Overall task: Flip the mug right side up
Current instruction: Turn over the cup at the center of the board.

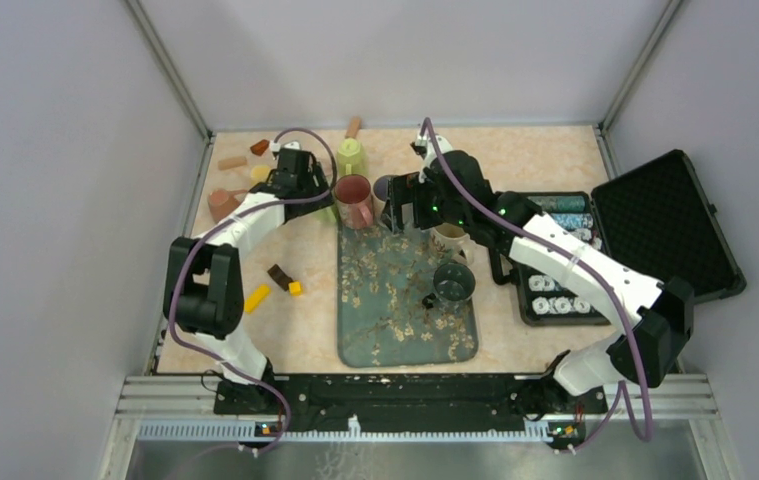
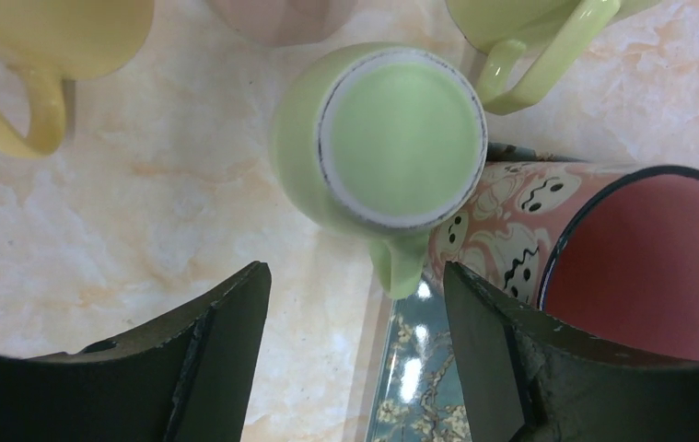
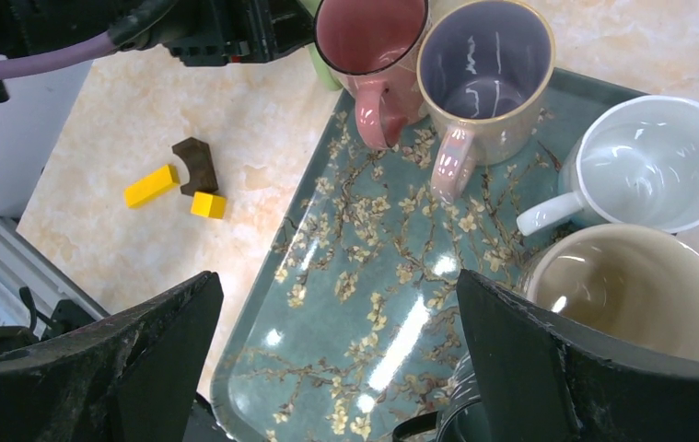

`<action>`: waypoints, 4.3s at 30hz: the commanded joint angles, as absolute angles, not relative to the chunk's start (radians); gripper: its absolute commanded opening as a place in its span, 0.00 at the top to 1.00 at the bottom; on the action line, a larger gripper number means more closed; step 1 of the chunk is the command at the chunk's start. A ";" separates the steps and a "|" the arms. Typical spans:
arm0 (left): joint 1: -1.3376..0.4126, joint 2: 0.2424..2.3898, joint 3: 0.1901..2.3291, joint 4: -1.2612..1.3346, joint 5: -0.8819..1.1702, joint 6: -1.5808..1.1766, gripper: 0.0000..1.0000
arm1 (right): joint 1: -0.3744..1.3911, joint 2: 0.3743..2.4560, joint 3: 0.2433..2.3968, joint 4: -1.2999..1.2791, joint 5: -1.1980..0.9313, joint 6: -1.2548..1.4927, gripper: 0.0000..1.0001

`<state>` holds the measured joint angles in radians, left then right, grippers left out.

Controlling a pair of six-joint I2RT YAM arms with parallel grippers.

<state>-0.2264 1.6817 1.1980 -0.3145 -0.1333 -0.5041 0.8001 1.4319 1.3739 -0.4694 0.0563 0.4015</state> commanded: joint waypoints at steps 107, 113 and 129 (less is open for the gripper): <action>-0.346 1.383 1.006 0.993 0.831 -1.192 1.00 | 0.608 1.288 1.008 0.625 -0.497 0.935 0.23; -0.366 1.395 0.986 1.025 0.827 -1.207 1.00 | 0.609 1.292 1.004 0.639 -0.491 0.946 0.36; -0.397 1.395 0.924 1.036 0.813 -1.191 1.00 | 0.608 1.308 0.981 0.642 -0.465 0.953 0.83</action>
